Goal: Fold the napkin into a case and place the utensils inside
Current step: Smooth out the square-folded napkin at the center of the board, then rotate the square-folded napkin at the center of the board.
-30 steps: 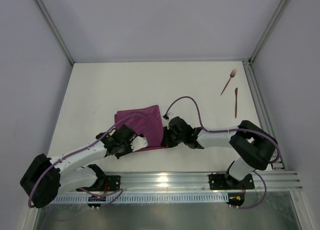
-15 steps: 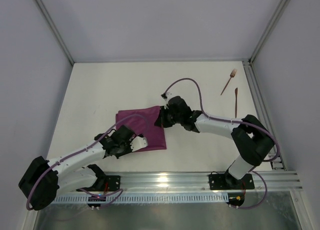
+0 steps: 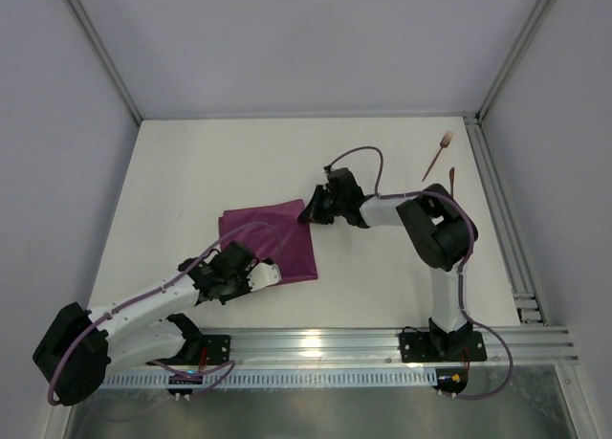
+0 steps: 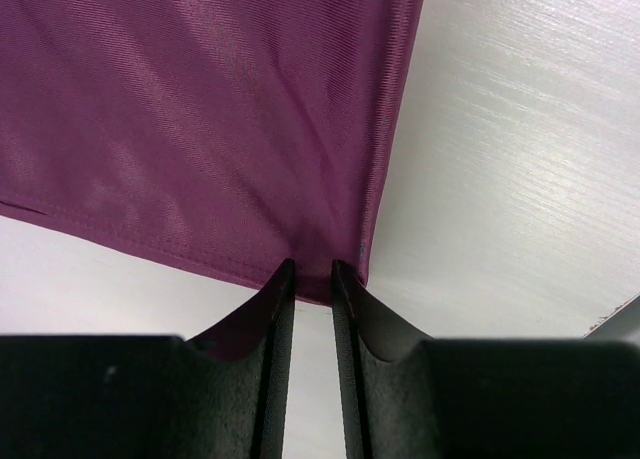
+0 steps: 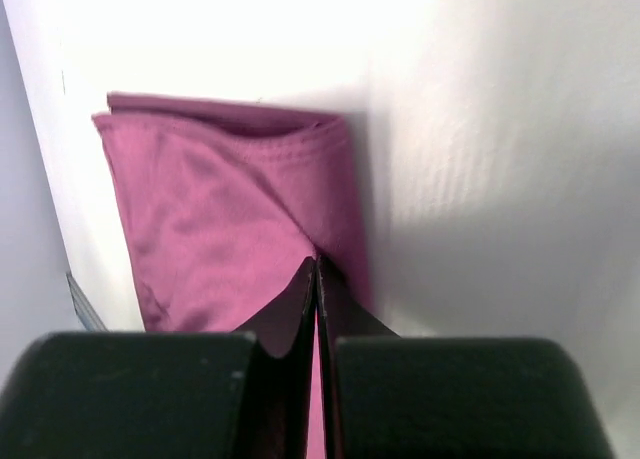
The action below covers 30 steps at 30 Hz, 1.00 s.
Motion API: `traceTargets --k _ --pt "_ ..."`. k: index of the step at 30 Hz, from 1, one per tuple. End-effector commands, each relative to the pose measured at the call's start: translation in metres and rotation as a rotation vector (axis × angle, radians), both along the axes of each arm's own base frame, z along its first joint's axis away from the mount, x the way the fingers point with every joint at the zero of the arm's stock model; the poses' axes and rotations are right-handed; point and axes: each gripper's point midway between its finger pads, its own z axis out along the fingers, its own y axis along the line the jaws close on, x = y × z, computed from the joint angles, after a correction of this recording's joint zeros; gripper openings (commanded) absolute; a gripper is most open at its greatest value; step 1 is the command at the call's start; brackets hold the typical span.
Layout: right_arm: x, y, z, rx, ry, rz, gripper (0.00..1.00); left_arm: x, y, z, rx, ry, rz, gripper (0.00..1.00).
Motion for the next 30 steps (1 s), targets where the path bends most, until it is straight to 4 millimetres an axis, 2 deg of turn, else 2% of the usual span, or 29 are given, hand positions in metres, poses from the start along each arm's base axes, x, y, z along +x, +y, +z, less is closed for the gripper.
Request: traceTargets --k 1,7,9,11,12,13,15,18,20,23,30 --pt "0.029 -0.001 0.019 0.035 -0.046 -0.099 0.03 0.003 0.001 0.0 -0.006 -0.025 -0.009 0.23" --pt "0.058 -0.01 0.027 0.013 -0.061 -0.154 0.04 0.002 0.0 0.001 -0.017 -0.031 -0.021 0.23" --pt "0.068 -0.009 0.037 0.016 -0.094 -0.15 0.07 0.001 -0.001 0.002 -0.026 -0.028 -0.015 0.23" --pt "0.069 -0.011 0.043 -0.001 -0.115 -0.143 0.14 0.001 -0.003 0.005 -0.036 -0.028 -0.008 0.24" --pt "0.07 -0.012 0.049 -0.011 -0.131 -0.144 0.24 0.0 -0.003 0.005 -0.038 -0.023 -0.006 0.25" --pt "0.073 -0.016 0.059 -0.03 -0.173 -0.144 0.29 -0.001 -0.002 0.006 -0.035 -0.021 -0.008 0.25" --pt "0.072 -0.022 0.061 -0.057 -0.187 -0.142 0.4 0.0 0.0 0.007 -0.021 -0.028 -0.014 0.27" --pt "0.072 -0.02 0.053 -0.088 -0.169 -0.116 0.47 0.004 0.0 0.008 -0.021 -0.044 -0.016 0.29" --pt "0.067 -0.019 0.033 -0.114 -0.113 -0.089 0.5 0.005 -0.001 0.009 -0.024 -0.051 -0.015 0.32" --pt "0.062 -0.011 0.019 -0.086 -0.059 -0.062 0.5 0.007 -0.001 0.015 -0.024 -0.063 0.0 0.38" --pt "0.055 -0.006 0.01 -0.055 -0.04 -0.038 0.49 0.013 0.013 0.035 0.042 -0.102 0.022 0.47"
